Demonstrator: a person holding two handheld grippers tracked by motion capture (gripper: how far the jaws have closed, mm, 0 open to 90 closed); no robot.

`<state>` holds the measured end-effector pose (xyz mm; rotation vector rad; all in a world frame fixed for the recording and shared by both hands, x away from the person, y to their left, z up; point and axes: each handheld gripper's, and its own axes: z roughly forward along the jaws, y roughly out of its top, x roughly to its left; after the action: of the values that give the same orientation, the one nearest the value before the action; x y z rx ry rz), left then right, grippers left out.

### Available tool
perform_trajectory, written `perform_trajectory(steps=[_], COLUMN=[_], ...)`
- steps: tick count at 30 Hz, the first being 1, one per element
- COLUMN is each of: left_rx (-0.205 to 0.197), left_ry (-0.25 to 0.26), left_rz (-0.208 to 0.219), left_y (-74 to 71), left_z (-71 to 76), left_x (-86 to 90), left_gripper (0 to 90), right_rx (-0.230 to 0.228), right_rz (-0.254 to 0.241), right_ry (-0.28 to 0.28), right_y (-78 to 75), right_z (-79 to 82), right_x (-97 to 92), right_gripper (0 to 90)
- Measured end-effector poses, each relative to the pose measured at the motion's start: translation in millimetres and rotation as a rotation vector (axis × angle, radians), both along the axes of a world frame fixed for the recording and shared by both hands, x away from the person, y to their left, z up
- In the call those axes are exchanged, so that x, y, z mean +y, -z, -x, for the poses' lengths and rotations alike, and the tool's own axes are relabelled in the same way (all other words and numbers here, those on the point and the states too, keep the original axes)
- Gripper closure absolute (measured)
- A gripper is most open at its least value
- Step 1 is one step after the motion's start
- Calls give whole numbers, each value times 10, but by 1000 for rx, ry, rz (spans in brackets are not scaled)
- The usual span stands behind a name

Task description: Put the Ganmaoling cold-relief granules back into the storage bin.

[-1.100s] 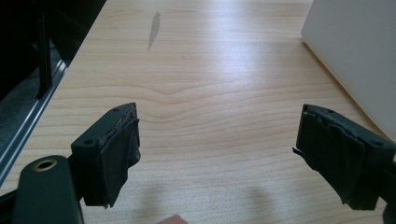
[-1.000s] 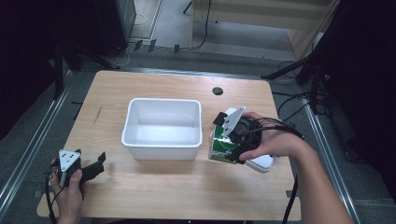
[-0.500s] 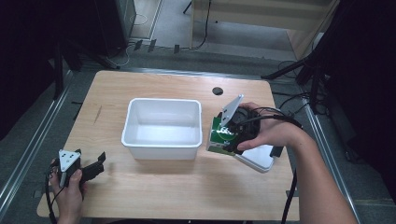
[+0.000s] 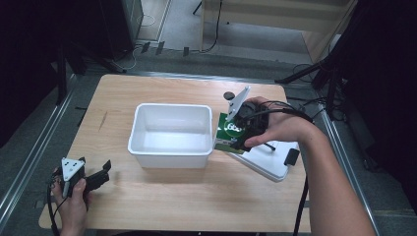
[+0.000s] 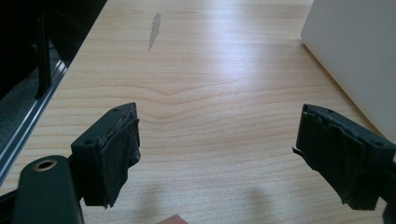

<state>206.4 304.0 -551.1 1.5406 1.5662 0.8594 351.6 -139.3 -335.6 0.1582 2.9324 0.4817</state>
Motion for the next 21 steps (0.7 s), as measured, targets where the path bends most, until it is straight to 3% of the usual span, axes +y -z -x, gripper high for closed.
perform_trajectory(steps=[21], left_rx=[-2], left_ry=[1], left_rz=[-3], left_y=[1], left_z=[1], left_x=[-4], left_gripper=[144], right_rx=[4], right_rz=[-16], right_ry=[-19], right_y=[-153], right_z=[-263], right_x=[374], right_gripper=[162])
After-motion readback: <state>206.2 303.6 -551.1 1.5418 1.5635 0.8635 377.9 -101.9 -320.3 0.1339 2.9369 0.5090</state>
